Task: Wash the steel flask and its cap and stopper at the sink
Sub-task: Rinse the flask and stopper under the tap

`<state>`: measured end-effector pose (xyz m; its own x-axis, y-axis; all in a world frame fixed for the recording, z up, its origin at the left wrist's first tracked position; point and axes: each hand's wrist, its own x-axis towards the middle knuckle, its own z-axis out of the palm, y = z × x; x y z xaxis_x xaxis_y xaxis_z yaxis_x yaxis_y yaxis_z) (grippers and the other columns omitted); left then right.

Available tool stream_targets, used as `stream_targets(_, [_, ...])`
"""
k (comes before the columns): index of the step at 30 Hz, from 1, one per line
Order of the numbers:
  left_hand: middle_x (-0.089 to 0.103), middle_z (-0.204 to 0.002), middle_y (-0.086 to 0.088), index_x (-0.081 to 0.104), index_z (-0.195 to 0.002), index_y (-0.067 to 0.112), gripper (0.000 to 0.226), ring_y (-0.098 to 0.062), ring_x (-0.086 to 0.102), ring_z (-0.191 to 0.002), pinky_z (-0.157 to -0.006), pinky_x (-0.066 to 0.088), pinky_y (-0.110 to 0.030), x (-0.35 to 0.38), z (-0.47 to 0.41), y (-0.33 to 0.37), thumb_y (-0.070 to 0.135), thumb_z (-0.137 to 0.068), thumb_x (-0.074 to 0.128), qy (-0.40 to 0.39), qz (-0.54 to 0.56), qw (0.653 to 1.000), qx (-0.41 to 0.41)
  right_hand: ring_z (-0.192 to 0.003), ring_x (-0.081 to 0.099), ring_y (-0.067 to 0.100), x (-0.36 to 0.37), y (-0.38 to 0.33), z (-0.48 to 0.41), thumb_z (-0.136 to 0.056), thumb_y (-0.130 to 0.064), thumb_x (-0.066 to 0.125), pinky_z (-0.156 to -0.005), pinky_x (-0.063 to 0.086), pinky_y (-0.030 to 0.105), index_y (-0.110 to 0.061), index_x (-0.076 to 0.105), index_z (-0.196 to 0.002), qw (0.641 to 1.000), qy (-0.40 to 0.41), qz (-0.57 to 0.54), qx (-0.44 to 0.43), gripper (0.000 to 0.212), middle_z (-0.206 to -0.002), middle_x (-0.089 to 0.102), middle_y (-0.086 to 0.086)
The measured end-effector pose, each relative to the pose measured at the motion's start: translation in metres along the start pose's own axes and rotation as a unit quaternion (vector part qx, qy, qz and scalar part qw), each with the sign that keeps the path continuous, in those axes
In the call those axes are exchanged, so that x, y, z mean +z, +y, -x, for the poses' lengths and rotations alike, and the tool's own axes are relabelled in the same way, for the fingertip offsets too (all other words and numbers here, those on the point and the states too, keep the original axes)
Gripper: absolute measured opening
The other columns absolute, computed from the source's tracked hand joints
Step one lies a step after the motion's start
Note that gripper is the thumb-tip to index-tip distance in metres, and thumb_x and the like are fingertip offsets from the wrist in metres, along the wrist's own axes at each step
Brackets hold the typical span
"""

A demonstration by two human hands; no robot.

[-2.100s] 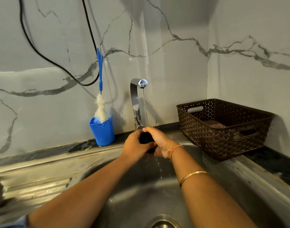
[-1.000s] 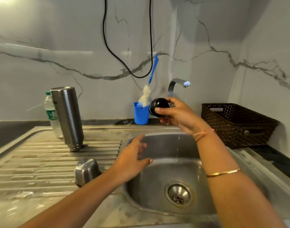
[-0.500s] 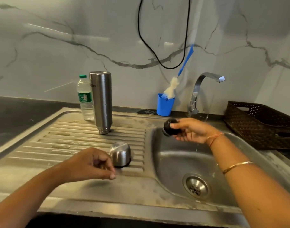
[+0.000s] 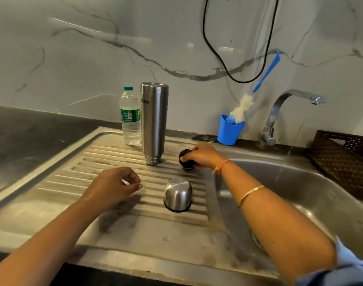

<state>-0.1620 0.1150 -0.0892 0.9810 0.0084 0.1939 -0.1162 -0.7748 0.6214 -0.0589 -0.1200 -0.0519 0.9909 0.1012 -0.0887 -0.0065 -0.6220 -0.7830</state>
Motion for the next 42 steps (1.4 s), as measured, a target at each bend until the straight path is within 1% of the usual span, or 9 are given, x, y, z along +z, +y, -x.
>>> stream_targets(7, [0.064, -0.078, 0.015, 0.068, -0.082, 0.024, 0.006, 0.000, 0.053, -0.065, -0.055, 0.034, -0.014, -0.002, -0.001, 0.001, 0.027, -0.082, 0.072, 0.017, -0.004, 1.000, 0.001, -0.082, 0.061, 0.021, 0.023, 0.004, -0.012, -0.087, -0.028, 0.064, -0.074, 0.056, 0.032, 0.000, 0.049, -0.122, 0.999, -0.004, -0.036, 0.024, 0.048, -0.107, 0.059, 0.014])
stream_targets(10, [0.063, -0.078, 0.017, 0.067, -0.083, 0.025, 0.005, 0.000, 0.054, -0.066, -0.056, 0.034, -0.016, -0.002, 0.000, 0.001, 0.028, -0.082, 0.072, 0.020, -0.007, 1.000, 0.000, -0.101, 0.057, 0.024, 0.023, 0.005, -0.008, -0.086, -0.038, 0.063, -0.075, 0.054, 0.032, -0.004, 0.041, -0.131, 1.000, -0.004, 0.004, 0.025, 0.061, -0.119, 0.053, 0.012])
stream_targets(15, [0.065, -0.079, 0.014, 0.068, -0.083, 0.024, 0.005, -0.006, 0.057, -0.068, -0.059, 0.038, -0.018, -0.004, 0.001, 0.001, 0.026, -0.082, 0.072, 0.026, -0.005, 1.000, -0.007, -0.137, 0.031, 0.031, 0.014, -0.002, 0.013, -0.083, -0.061, 0.057, -0.109, 0.035, 0.043, -0.011, 0.021, -0.148, 0.992, 0.074, 0.092, -0.033, 0.090, -0.152, 0.027, 0.013])
stream_targets(18, [0.065, -0.080, 0.012, 0.068, -0.083, 0.024, 0.005, -0.007, 0.058, -0.068, -0.058, 0.038, -0.020, -0.004, 0.000, 0.001, 0.025, -0.082, 0.072, 0.032, -0.005, 0.999, -0.011, -0.122, 0.044, 0.027, 0.016, -0.012, 0.050, -0.084, -0.065, 0.050, -0.099, 0.044, 0.044, -0.015, 0.043, -0.134, 0.971, 0.114, 0.150, -0.145, 0.071, -0.134, 0.045, 0.009])
stream_targets(20, [0.065, -0.078, 0.012, 0.067, -0.080, 0.025, 0.006, -0.006, 0.057, -0.066, -0.058, 0.038, -0.020, 0.000, 0.000, 0.002, 0.023, -0.081, 0.073, 0.043, -0.004, 0.999, -0.017, -0.114, 0.047, 0.026, 0.023, -0.014, 0.075, -0.085, -0.067, 0.045, -0.092, 0.046, 0.042, -0.019, 0.050, -0.124, 0.953, 0.067, 0.218, -0.198, 0.062, -0.122, 0.049, 0.007])
stream_targets(26, [0.067, -0.082, 0.006, 0.065, -0.079, 0.027, 0.008, -0.009, 0.060, -0.069, -0.064, 0.042, -0.028, 0.019, 0.004, 0.020, 0.025, -0.082, 0.072, 0.066, 0.025, 0.997, -0.031, -0.116, 0.048, 0.034, 0.044, 0.010, 0.104, -0.087, -0.060, 0.050, -0.089, 0.045, 0.043, -0.023, 0.033, -0.140, 0.871, -0.027, 0.423, -0.249, 0.067, -0.131, 0.045, 0.015])
stream_targets(34, [0.062, -0.083, 0.014, 0.062, -0.090, 0.027, 0.004, 0.002, 0.056, -0.072, -0.061, 0.038, -0.019, 0.049, -0.001, 0.093, 0.028, -0.087, 0.066, 0.047, 0.051, 0.997, 0.024, -0.107, 0.057, 0.025, -0.055, 0.063, 0.085, -0.083, -0.054, 0.062, -0.083, 0.049, 0.033, -0.014, 0.047, -0.125, 0.988, 0.089, 0.100, -0.070, 0.061, -0.123, 0.058, 0.009])
stream_targets(39, [0.062, -0.089, 0.014, 0.059, -0.090, 0.031, 0.009, 0.004, 0.055, -0.079, -0.065, 0.039, -0.009, 0.103, -0.026, 0.172, 0.022, -0.091, 0.060, -0.058, 0.088, 0.990, 0.097, -0.090, 0.057, 0.021, -0.125, 0.115, 0.076, -0.089, -0.040, 0.062, -0.063, 0.056, 0.031, -0.015, 0.045, -0.117, 0.966, 0.213, -0.141, 0.043, 0.041, -0.115, 0.055, 0.012])
stream_targets(42, [0.063, -0.096, 0.008, 0.059, -0.097, 0.028, 0.010, -0.003, 0.057, -0.084, -0.071, 0.047, -0.020, 0.141, -0.044, 0.217, 0.020, -0.094, 0.054, -0.125, 0.133, 0.978, 0.098, -0.090, 0.057, 0.020, -0.144, 0.137, 0.068, -0.090, -0.036, 0.061, -0.072, 0.058, 0.039, -0.015, 0.046, -0.113, 0.936, 0.235, -0.256, 0.062, 0.035, -0.112, 0.053, 0.010])
